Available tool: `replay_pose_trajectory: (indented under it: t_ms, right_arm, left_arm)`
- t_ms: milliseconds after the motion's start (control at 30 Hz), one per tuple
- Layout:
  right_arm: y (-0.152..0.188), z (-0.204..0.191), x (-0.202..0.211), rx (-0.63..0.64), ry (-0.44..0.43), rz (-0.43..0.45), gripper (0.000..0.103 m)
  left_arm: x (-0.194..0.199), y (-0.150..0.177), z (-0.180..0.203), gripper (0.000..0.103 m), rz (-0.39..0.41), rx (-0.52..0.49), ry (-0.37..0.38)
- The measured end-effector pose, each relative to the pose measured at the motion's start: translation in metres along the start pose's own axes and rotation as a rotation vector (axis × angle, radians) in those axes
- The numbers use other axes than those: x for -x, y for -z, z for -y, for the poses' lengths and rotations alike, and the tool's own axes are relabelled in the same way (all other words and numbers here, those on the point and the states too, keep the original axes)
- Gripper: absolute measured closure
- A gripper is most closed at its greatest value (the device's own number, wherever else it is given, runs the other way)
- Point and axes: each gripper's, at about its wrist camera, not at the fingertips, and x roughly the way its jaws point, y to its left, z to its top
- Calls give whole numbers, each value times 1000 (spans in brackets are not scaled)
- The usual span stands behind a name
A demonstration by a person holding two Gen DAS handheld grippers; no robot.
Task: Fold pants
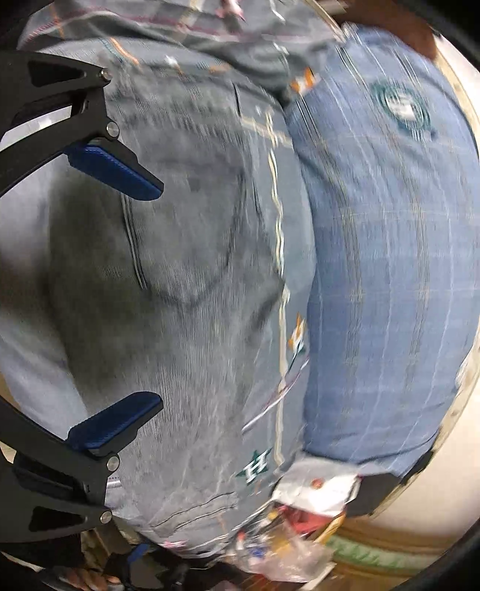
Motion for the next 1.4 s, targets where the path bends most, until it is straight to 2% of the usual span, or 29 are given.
replay_pose_trajectory:
  t_ms: [200,367,567,700,767,800,867,900,933,967,1033,1067,1133,1167,1233,1267,1300,1400]
  right_arm:
    - [-21,13,-35,-7,126,-112,16]
    - [-22,19,-60,-27,146,-164,27]
    - [-19,18,-62,-22,180,-132,30]
    - [-18,13,-64,-44,182,-116,30]
    - [-20,11,-66,-41,188,-117,30]
    - [-21,12,-63,-32,195,-117,32]
    - [-21,9,-62,10,273,-111,60]
    - [-21,10,-63,19,285,-119,75]
    - [-22,9,-62,30,286,-124,76]
    - [-22,7,-63,53,293,-127,77]
    - [-21,4,-65,79,311,-127,77]
    - [-21,2,-66,84,317,-125,77]
    - [-20,-2,-67,106,335,-121,77]
    - [-19,-4,-68,120,344,-122,78]
    - [-18,-9,-70,154,364,-122,79]
    - [-17,-13,-71,172,374,-122,79]
    - [-17,-17,-71,197,388,-119,81]
    - [-7,-48,-72,337,440,-82,84]
  left_arm:
    - [-31,-5,38,0,-56,-55,46]
    - [-36,-3,39,0,-71,-64,39]
    - [-41,-14,43,0,-78,-20,70]
    - [-45,-21,64,0,-74,-31,97]
    - [-59,-22,78,0,-111,-50,77]
    - [-73,-20,86,0,-163,-73,49]
    - [-103,-11,100,0,-258,-129,-39]
    - [-112,-7,104,0,-288,-154,-70]
    - [-112,-5,109,0,-274,-182,-98]
    - [-104,-8,111,1,-255,-171,-94]
    - [-82,-20,116,1,-217,-126,9]
    - [-76,-23,119,1,-193,-134,16]
    - [-70,-31,130,1,-125,-183,-47]
    - [-77,-33,134,1,-136,-194,-80]
    - [-110,-27,138,0,-221,-243,-180]
    - [-127,-19,139,0,-260,-270,-204]
    - [-124,-19,136,0,-212,-257,-193]
    - [-119,-17,144,0,-202,-316,-241]
